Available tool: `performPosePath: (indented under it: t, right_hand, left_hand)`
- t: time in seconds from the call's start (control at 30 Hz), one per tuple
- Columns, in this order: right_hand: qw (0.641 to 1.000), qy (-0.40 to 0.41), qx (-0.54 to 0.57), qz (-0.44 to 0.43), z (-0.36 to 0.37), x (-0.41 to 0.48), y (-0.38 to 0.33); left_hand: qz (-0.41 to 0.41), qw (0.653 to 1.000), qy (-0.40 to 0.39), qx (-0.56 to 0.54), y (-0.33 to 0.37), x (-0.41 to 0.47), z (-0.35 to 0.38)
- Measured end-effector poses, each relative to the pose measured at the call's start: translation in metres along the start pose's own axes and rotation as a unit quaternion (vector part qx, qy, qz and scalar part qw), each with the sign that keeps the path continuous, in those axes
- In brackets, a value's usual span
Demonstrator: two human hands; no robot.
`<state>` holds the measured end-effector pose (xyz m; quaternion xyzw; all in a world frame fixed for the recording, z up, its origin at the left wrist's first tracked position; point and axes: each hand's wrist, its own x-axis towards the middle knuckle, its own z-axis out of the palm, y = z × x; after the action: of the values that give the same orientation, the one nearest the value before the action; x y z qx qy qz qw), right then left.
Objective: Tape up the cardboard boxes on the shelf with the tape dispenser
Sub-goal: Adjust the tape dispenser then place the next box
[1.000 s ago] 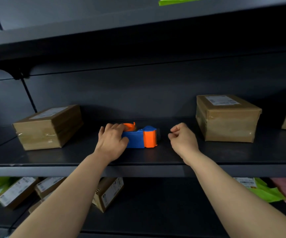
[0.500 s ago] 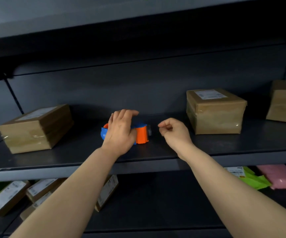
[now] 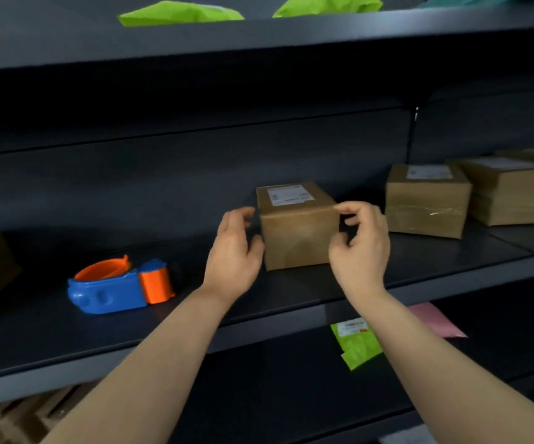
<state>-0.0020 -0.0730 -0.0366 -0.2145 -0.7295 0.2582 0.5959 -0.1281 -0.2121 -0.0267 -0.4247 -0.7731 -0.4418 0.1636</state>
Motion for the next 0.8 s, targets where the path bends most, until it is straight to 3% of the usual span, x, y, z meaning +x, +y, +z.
performPosePath:
  t: [0.07, 0.13, 0.23, 0.37, 0.47, 0.53, 0.63, 0.7, 0.8]
  right_hand:
    - [0.996, -0.056, -0.009, 0.072, -0.003, 0.014, 0.019]
    - [0.975, -0.166, 0.002, 0.146, 0.002, 0.027, 0.035]
    - [0.943, -0.267, 0.063, 0.189, 0.014, 0.033, 0.046]
    - [0.918, -0.289, 0.175, 0.21, 0.013, 0.035, 0.047]
    - [0.946, -0.204, 0.161, 0.193, 0.014, 0.047, 0.055]
    - [0.945, -0.22, 0.113, 0.215, 0.021, 0.059, 0.063]
    - [0.896, -0.334, 0.093, 0.279, 0.034, 0.073, 0.07]
    - [0.873, -0.373, 0.099, 0.297, 0.043, 0.081, 0.071]
    - [0.871, -0.378, 0.123, 0.288, 0.054, 0.085, 0.075]
  left_hand:
    - [-0.041, 0.999, 0.01, -0.023, 0.004, 0.004, 0.016]
    - [-0.088, 0.995, 0.015, -0.054, 0.004, 0.008, 0.029]
    - [-0.154, 0.984, 0.022, -0.089, 0.002, 0.011, 0.042]
    - [-0.234, 0.957, 0.168, -0.031, 0.003, 0.01, 0.043]
    - [-0.257, 0.933, 0.25, -0.038, 0.007, 0.009, 0.037]
    - [-0.251, 0.939, 0.225, -0.071, 0.007, 0.008, 0.037]
    - [-0.257, 0.945, 0.153, -0.131, 0.006, 0.004, 0.04]
    - [-0.265, 0.954, 0.133, -0.044, 0.003, 0.006, 0.04]
    - [-0.258, 0.947, 0.186, 0.049, 0.002, 0.005, 0.04]
